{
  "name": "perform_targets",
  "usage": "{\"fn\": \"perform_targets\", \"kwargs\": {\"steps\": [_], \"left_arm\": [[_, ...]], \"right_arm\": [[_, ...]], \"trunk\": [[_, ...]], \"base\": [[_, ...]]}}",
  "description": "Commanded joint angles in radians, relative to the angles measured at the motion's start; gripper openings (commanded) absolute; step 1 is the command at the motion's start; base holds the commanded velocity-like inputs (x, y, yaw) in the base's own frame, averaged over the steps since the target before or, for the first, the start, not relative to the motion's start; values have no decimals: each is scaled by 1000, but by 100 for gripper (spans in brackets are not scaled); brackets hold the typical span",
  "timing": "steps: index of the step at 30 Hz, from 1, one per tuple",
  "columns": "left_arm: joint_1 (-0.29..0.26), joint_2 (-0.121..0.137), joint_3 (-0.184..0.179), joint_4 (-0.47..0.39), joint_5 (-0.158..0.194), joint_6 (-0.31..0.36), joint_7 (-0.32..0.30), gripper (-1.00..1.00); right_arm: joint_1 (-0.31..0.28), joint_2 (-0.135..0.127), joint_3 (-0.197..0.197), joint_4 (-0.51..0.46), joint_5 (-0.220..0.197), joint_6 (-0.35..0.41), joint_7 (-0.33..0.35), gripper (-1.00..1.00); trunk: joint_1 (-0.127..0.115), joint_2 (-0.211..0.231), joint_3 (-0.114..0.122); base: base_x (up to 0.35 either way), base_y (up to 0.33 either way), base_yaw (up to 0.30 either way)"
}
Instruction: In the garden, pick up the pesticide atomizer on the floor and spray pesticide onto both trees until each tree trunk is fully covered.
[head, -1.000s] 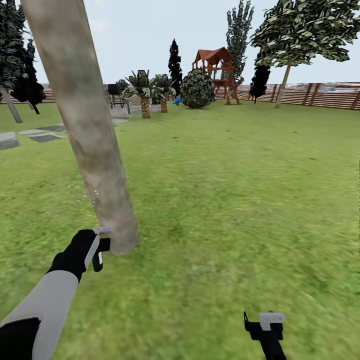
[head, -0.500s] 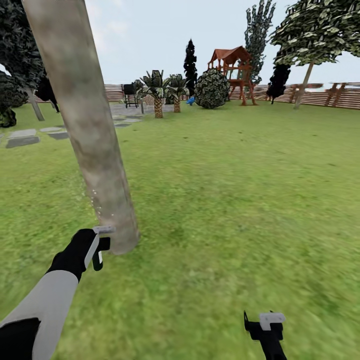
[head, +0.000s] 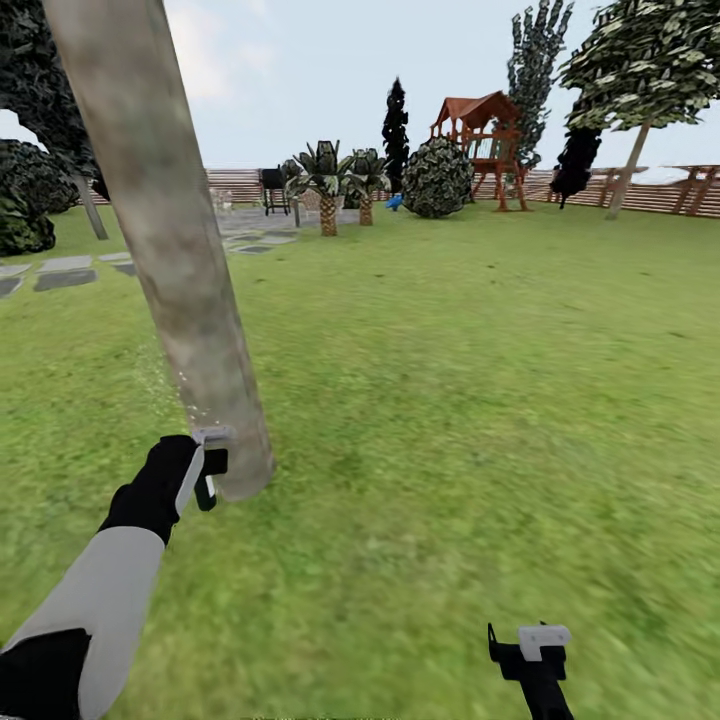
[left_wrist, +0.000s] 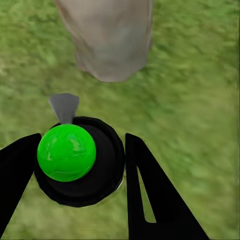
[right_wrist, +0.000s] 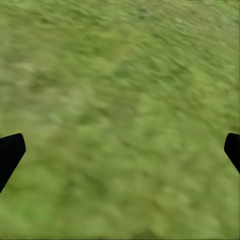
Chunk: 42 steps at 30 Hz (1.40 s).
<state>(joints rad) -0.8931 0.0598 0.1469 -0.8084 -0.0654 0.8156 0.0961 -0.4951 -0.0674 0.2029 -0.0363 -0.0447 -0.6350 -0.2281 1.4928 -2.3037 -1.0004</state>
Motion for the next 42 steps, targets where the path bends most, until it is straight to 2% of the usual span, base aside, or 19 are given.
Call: {"fn": "perform_targets", "kwargs": {"steps": [1,4,9,12,13,16,18,20,22,25,29,37,42], "left_arm": [[-2,-1,1,-15,-6,19,-2,-100],[-53,-1,1,-42,-7,98,-2,-100],[-85,13,2,-44,-6,108,-2,-100],[-89,-10,2,-43,-7,107,-1,-100],[-113,-43,2,-36,-9,107,1,-100],[-150,-56,2,-30,-9,113,-1,-100],[-161,-36,1,-29,-8,164,-5,-100],[-158,12,0,-29,-5,178,-7,-100],[-153,31,-2,-29,-6,179,-15,-100],[-152,27,-2,-30,-8,180,-45,-100],[-152,26,-42,-31,-7,180,-48,-100],[-147,36,-47,-31,-5,180,-49,-100],[-147,37,-47,-31,-7,180,-50,-100]], "right_arm": [[0,0,9,1,-4,-2,-5,100],[0,0,9,1,-4,-2,-5,100],[0,0,9,1,-4,-2,-5,100],[0,0,9,0,-4,-2,-5,100],[0,-1,9,1,-4,-2,-5,100],[0,-1,9,1,-4,-2,-5,100],[0,-2,9,1,-4,-2,-5,100],[0,-2,9,1,-4,-2,-5,100],[0,-2,9,1,-4,-2,-5,100],[0,-2,9,1,-4,-1,-4,100],[0,-2,9,1,-4,-1,-4,100],[0,-2,9,1,-4,-2,-4,100],[0,-2,9,1,-4,-2,-4,100]], "trunk": [[0,0,-1],[0,0,-1],[0,0,-1],[0,0,-1],[0,0,-1],[0,0,-1],[0,0,-1],[0,0,-1],[0,0,-1],[0,0,-1],[0,0,-1],[0,0,-1],[0,0,-1]], "base": [[-12,-11,250],[-3,-3,270],[0,0,270],[0,0,80],[0,0,11],[0,0,4],[0,0,0],[0,0,0],[0,0,0],[15,-10,0],[196,-133,0],[212,-191,0],[22,-269,43]]}}
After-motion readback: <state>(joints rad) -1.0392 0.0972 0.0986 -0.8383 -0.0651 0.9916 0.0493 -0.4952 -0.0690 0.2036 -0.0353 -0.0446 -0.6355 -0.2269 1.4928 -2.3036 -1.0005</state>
